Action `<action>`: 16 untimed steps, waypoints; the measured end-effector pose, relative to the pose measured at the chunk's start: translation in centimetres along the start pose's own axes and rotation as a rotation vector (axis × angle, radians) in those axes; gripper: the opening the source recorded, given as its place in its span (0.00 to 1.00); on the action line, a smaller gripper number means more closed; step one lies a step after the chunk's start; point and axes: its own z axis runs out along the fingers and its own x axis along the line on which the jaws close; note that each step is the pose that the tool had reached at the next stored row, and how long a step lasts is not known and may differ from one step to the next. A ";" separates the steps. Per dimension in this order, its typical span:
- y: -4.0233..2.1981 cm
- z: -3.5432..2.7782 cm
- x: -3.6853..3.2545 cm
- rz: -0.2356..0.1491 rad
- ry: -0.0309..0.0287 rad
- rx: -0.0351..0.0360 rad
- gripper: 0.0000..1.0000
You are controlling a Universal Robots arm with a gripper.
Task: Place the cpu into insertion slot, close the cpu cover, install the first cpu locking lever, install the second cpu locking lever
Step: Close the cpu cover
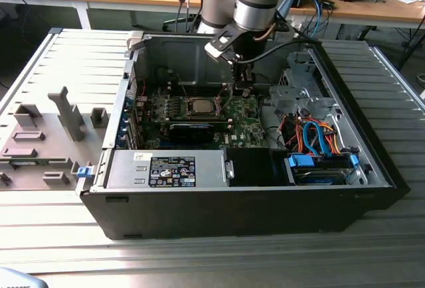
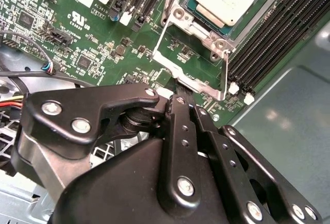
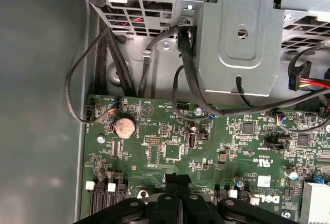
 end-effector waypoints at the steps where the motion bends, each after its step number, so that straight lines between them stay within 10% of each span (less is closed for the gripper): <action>1: -0.06 0.00 0.00 0.000 0.0000 0.0000 0.11; 16: -0.63 0.02 0.05 0.000 0.0000 0.0000 0.11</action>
